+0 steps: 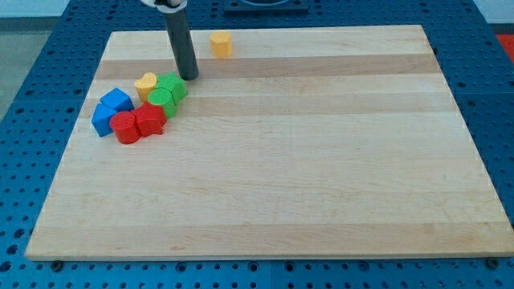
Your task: Move the yellow hexagon into the yellow heart
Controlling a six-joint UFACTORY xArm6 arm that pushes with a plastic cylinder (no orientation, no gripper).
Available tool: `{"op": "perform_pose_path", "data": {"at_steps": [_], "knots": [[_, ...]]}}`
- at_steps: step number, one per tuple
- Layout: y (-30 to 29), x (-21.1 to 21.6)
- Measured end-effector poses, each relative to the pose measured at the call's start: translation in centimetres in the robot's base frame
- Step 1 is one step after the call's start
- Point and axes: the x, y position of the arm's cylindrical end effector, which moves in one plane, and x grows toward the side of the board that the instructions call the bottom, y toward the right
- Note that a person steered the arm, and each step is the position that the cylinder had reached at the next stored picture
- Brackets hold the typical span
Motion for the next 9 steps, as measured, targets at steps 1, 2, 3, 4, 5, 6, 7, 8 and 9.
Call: {"op": "perform_pose_path", "data": {"at_steps": [1, 2, 3, 4, 5, 6, 7, 8, 9], "knots": [[1.5, -1.8], [5.2, -1.1], [9.0, -3.3], [10.2, -7.5], [8.7, -8.2], [6.4, -7.6], [4.7, -6.6], [2.9, -5.4], [1.2, -4.0]]}}
